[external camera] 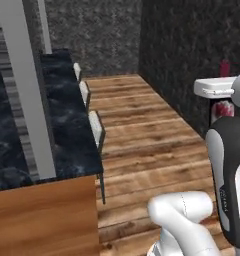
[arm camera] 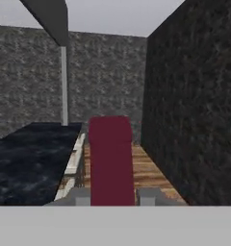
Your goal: Get the candle and the wine from the cabinet and move them to the dining counter.
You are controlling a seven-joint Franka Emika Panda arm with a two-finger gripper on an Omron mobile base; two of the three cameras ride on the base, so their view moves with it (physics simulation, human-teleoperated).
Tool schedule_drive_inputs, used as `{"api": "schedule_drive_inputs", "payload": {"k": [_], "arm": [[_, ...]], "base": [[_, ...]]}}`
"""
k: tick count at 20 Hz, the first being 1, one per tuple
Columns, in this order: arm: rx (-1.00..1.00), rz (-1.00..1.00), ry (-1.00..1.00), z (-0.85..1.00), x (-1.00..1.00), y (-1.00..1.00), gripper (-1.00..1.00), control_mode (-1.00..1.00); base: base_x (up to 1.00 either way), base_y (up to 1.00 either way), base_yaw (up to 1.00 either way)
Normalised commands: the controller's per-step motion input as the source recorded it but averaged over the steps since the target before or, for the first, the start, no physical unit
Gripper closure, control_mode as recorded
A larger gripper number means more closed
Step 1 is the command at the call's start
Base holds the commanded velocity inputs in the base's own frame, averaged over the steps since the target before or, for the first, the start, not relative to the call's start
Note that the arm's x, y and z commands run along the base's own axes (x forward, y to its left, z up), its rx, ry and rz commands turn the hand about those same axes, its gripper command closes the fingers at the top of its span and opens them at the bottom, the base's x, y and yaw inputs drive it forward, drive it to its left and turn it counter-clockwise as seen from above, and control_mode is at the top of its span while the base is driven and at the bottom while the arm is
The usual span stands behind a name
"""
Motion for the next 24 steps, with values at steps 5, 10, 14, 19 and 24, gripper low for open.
{"api": "schedule_drive_inputs", "payload": {"k": [5, 10, 14, 19, 24], "arm": [[0.0, 0.0, 0.0, 0.0, 0.0, 0.0, 1.0, 1.0], [0.0, 0.0, 0.0, 0.0, 0.0, 0.0, 1.0, 1.0], [0.0, 0.0, 0.0, 0.0, 0.0, 0.0, 1.0, 1.0], [0.0, 0.0, 0.0, 0.0, 0.0, 0.0, 1.0, 1.0], [0.0, 0.0, 0.0, 0.0, 0.0, 0.0, 1.0, 1.0]], "base": [[0.72, -0.64, 0.59], [0.74, -0.85, 0.49], [0.73, -0.89, 0.44], [0.81, -0.92, 0.41], [0.74, -0.9, 0.45]]}}
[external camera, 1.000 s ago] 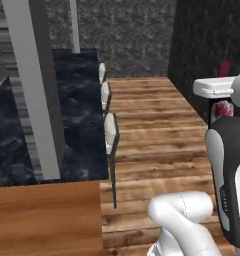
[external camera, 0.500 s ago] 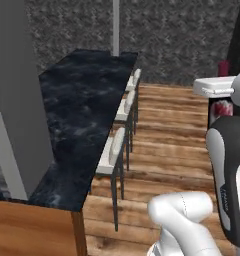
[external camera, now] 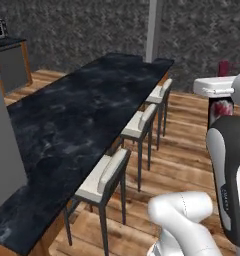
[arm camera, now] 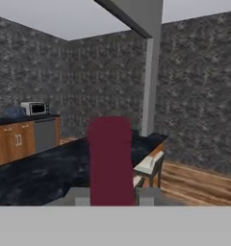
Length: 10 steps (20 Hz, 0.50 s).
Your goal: Get the candle and the wine from the cabinet and move them to the dining counter.
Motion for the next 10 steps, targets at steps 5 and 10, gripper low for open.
{"api": "schedule_drive_inputs", "payload": {"k": [5, 10], "arm": [[0.0, 0.0, 0.0, 0.0, 0.0, 0.0, 1.0, 1.0], [0.0, 0.0, 0.0, 0.0, 0.0, 0.0, 1.0, 1.0]], "base": [[0.58, -0.79, 0.53], [0.37, -0.67, 0.62]]}}
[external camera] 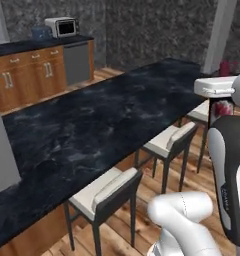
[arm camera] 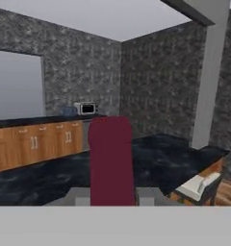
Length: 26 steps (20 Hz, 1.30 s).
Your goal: Get the candle and the wine from the cabinet and move them to the dining counter.
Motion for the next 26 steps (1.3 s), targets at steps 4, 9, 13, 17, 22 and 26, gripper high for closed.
{"api": "schedule_drive_inputs", "payload": {"k": [4, 9, 13, 17, 22, 26], "arm": [[0.0, 0.0, 0.0, 0.0, 0.0, 0.0, 1.0, 1.0], [0.0, 0.0, 0.0, 0.0, 0.0, 0.0, 1.0, 1.0], [0.0, 0.0, 0.0, 0.0, 0.0, 0.0, 1.0, 1.0], [0.0, 0.0, 0.0, 0.0, 0.0, 0.0, 1.0, 1.0], [0.0, 0.0, 0.0, 0.0, 0.0, 0.0, 1.0, 1.0], [0.0, 0.0, 0.0, 0.0, 0.0, 0.0, 1.0, 1.0]], "base": [[0.16, -0.38, 0.7], [0.23, -0.42, 0.71], [0.38, -0.69, 0.56], [0.26, -0.77, 0.3], [0.26, -0.58, 0.04], [0.41, -0.75, 0.0]]}}
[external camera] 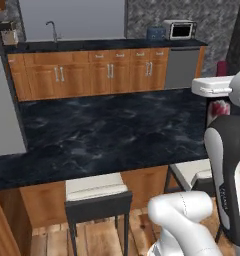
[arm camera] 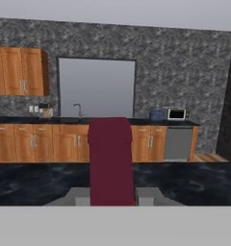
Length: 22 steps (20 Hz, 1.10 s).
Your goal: Get the candle and the wine from the cabinet and move them to the dining counter.
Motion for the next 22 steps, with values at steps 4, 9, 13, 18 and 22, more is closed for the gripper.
{"api": "schedule_drive_inputs", "payload": {"k": [4, 9, 13, 18, 22], "arm": [[0.0, 0.0, 0.0, 0.0, 0.0, 0.0, 1.0, 1.0], [0.0, 0.0, 0.0, 0.0, 0.0, 0.0, 1.0, 1.0], [0.0, 0.0, 0.0, 0.0, 0.0, 0.0, 1.0, 1.0], [0.0, 0.0, 0.0, 0.0, 0.0, 0.0, 1.0, 1.0], [0.0, 0.0, 0.0, 0.0, 0.0, 0.0, 1.0, 1.0]], "base": [[0.5, -0.68, 0.0], [0.39, -0.63, 0.0], [0.29, -0.51, 0.0], [0.11, -0.27, 0.0], [0.34, -0.28, 0.03]]}}
